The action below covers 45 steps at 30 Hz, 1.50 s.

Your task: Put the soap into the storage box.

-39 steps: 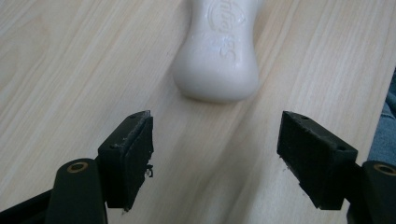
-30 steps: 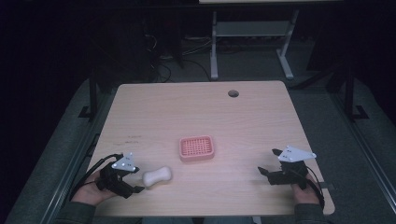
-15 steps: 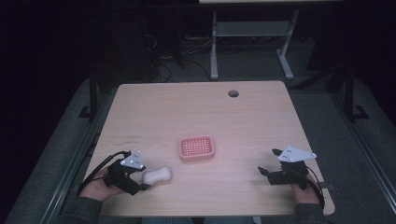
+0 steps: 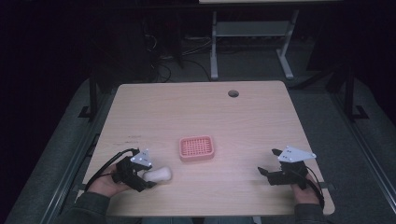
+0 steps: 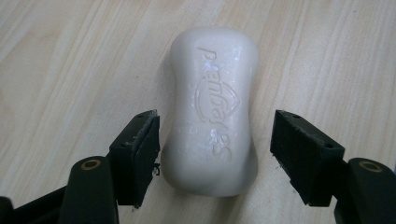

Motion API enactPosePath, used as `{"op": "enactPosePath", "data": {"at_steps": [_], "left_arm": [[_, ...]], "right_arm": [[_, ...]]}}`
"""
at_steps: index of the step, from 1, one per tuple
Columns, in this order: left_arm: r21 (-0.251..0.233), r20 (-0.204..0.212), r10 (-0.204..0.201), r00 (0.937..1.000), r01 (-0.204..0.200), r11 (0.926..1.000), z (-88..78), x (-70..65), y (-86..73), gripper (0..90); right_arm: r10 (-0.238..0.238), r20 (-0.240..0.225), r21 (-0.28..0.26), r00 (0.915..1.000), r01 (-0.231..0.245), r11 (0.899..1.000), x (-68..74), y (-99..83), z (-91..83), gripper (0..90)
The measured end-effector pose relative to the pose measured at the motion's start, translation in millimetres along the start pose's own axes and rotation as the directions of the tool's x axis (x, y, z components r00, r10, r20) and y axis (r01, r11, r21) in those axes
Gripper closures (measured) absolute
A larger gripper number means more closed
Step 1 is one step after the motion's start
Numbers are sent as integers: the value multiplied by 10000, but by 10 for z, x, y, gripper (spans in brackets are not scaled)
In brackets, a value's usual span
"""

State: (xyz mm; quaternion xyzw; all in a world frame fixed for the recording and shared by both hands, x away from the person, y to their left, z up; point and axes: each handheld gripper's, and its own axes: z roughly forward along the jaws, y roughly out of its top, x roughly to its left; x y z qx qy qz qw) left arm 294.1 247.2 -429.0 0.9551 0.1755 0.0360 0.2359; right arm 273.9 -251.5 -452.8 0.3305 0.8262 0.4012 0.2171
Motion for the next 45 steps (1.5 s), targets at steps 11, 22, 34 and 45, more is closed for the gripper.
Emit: {"op": "enactPosePath", "data": {"at_steps": [11, 22, 34, 45], "left_arm": [[254, 191, -59, 9998, 54, 9997, 78, 36, 96, 348], [573, 414, -152, 9990, 128, 9983, 157, 71, 148, 405], [703, 595, -272, 9979, 230, 9973, 203, 100, 150, 444], [993, 527, 19, 9986, -71, 9950, 230, 82, 204, 455]], "right_arm": [[-90, -23, -11, 10000, 90, 10000, -4, 2, 4, 137], [-41, -45, -18, 10000, 40, 10000, -3, 2, 5, 137], [-104, -61, -20, 9999, 104, 9999, -6, 2, 11, 137], [-190, -53, -4, 9998, 190, 9998, -10, 1, 13, 137]]}}
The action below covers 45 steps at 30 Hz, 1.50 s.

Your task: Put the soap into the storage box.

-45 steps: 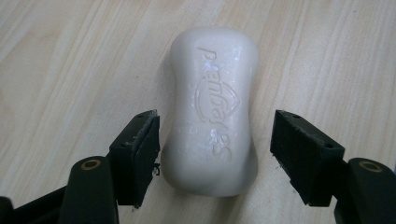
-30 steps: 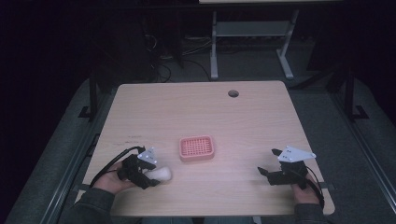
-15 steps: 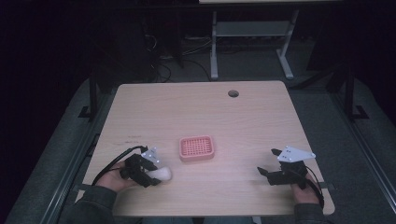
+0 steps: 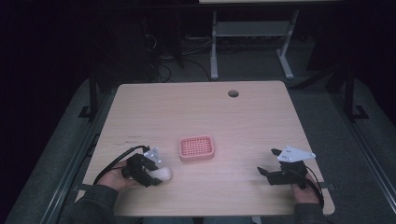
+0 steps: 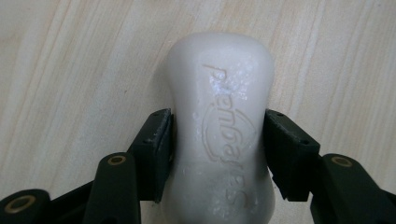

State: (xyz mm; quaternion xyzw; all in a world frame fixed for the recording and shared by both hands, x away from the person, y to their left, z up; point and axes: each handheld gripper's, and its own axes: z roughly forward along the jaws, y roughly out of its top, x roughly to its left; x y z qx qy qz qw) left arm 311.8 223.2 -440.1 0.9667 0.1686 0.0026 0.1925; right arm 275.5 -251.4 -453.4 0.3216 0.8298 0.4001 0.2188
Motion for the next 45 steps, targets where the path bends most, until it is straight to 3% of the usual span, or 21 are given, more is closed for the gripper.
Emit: {"op": "enactPosePath", "data": {"at_steps": [8, 29, 45], "left_arm": [[154, -144, 182, 9997, -180, 9997, 1, -25, 33, 489], [-246, -132, 314, 9994, -317, 9992, -54, -17, 62, 493], [-184, -29, 703, 9975, -704, 9974, -137, 51, 259, 493]], "right_arm": [[122, -5, -17, 9999, -122, 9999, -4, -4, -12, 137], [259, -5, -159, 9997, -259, 9995, -27, -20, -25, 137], [432, -33, -251, 9991, -432, 9987, -45, -35, -34, 137]]}}
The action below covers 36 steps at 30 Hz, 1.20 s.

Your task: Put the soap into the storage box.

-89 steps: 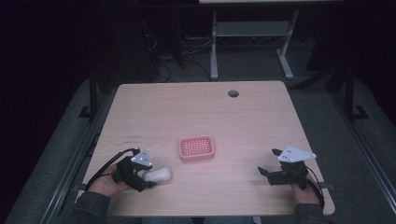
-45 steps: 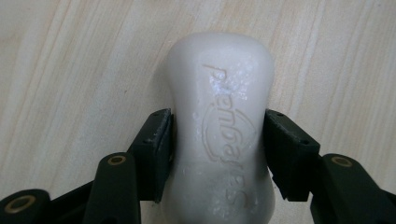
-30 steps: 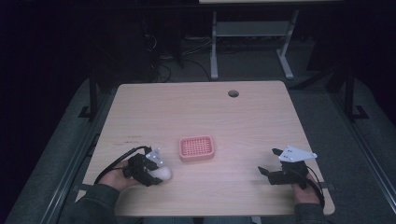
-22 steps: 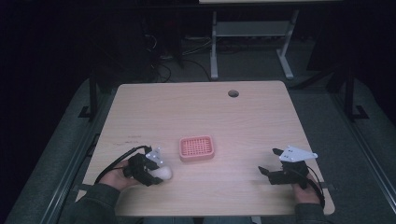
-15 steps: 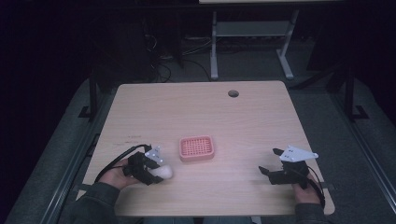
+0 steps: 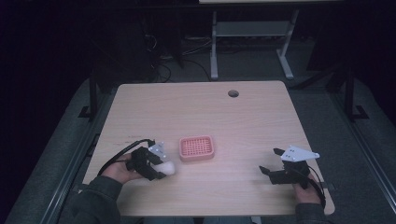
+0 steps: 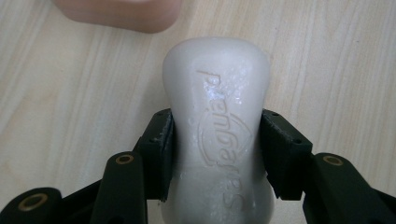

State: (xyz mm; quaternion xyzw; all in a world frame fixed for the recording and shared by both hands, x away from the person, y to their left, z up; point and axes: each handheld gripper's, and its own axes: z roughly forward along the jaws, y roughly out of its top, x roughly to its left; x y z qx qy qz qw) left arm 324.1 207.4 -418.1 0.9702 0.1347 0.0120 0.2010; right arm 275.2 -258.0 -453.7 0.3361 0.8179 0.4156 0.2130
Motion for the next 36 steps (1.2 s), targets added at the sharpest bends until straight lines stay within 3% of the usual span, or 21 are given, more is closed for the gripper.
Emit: {"op": "enactPosePath", "data": {"at_steps": [19, 36], "left_arm": [[82, 14, 521, 9986, -521, 9986, -114, 132, 326, 493], [191, 110, 891, 9960, -893, 9958, -66, 247, 644, 493]], "right_arm": [[38, -22, -86, 10000, -38, 10000, -16, -9, -4, 137], [144, -12, -157, 9999, -144, 9998, -24, -11, -16, 137]]}}
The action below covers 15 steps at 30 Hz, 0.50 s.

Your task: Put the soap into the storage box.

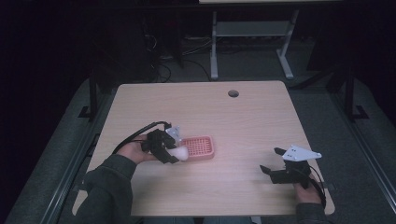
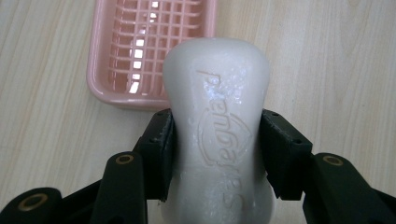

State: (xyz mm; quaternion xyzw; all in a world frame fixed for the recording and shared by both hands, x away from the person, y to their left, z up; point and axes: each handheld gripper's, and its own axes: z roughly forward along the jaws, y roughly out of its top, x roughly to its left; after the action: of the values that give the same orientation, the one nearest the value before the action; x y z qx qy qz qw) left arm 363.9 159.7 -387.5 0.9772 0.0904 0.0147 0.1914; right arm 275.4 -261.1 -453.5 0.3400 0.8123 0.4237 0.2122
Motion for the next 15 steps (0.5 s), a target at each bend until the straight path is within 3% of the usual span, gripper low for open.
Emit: {"op": "enactPosePath", "data": {"at_steps": [15], "left_arm": [[37, 82, 147, 9999, -147, 9999, 65, 124, 179, 493]], "right_arm": [[-40, -23, -23, 10000, 40, 10000, 5, 1, 4, 137]]}}
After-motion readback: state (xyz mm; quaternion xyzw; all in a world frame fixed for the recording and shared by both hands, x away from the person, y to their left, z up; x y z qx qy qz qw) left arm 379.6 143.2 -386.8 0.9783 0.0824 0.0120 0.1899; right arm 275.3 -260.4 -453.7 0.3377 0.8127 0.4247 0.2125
